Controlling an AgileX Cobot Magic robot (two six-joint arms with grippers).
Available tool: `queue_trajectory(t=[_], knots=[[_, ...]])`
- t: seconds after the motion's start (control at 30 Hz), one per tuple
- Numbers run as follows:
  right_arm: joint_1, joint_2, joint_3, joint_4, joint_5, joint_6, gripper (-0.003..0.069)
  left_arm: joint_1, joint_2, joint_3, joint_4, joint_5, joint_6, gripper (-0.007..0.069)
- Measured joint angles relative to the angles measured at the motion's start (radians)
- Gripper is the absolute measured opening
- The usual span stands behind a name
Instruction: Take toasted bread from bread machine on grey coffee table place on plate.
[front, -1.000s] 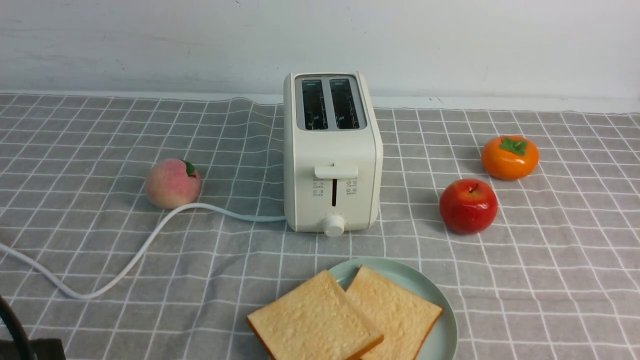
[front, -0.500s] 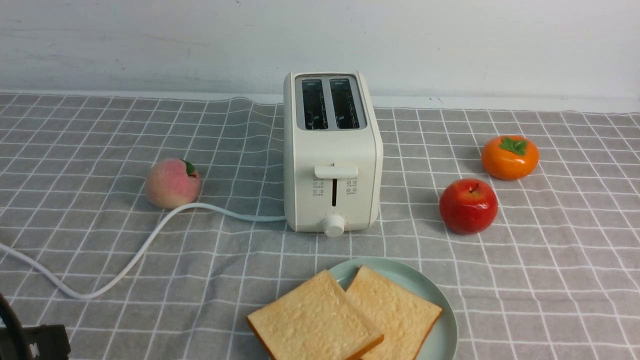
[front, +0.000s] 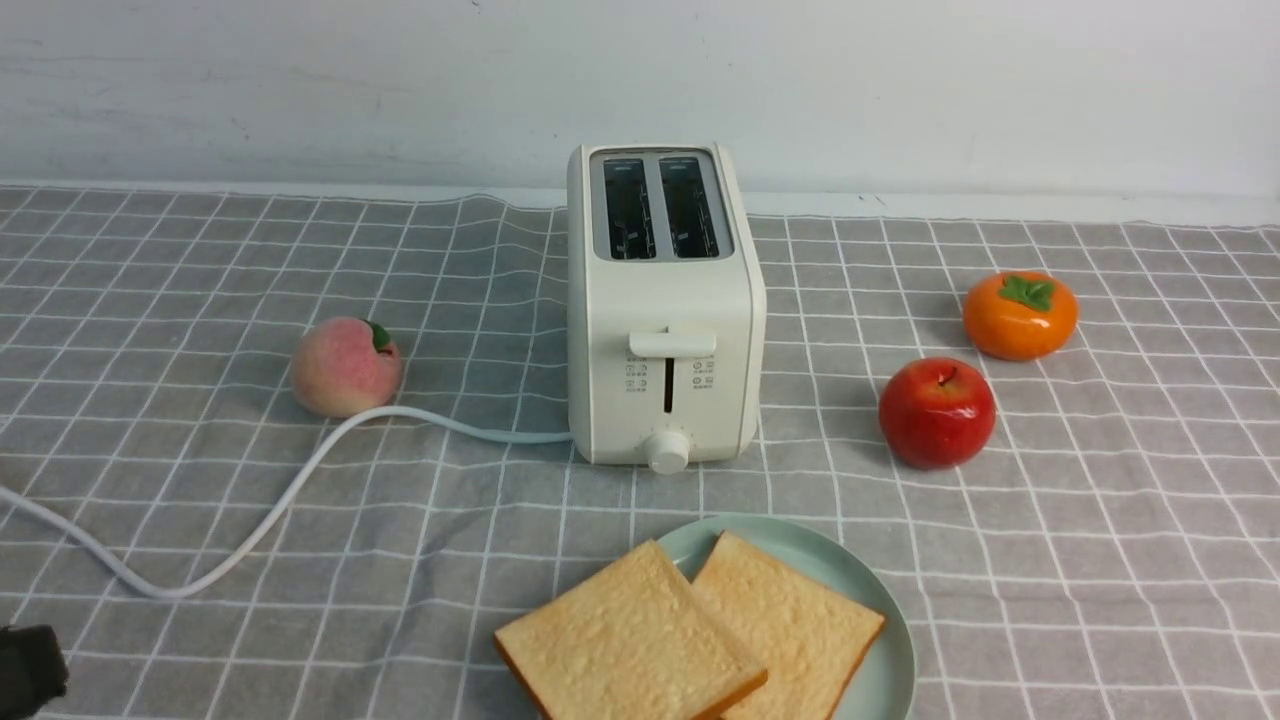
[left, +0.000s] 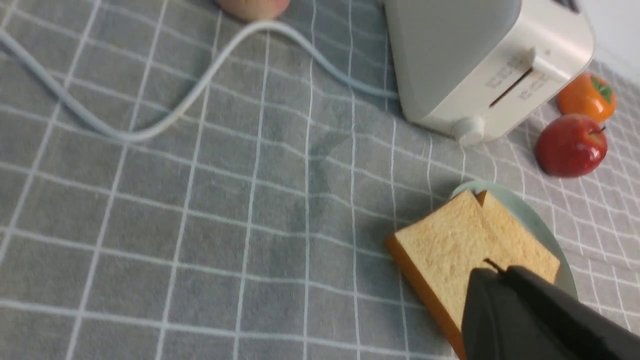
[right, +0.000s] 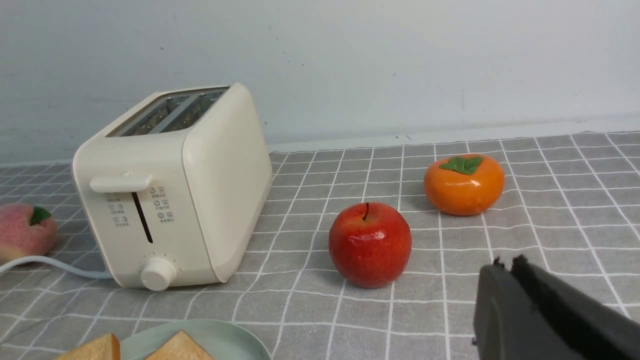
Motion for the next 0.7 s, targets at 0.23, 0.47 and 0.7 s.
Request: queue_trajectory(t=[0.23,0.47,0.7], knots=[[0.000,0.000,0.001,0.000,0.000,0.000,0.0027,0.133,-0.185,0.127,0.002,-0.025,0.098,-0.0012],[0.000,0.000,0.002,0.000,0.001,0.000,0.0036,0.339,-0.290,0.203,-0.078,-0.108,0.313,-0.0011],[0.000,0.000,0.003,0.000,0.001,0.000,0.0046,0.461,-0.317,0.326,-0.234,-0.306,0.661,-0.0003]])
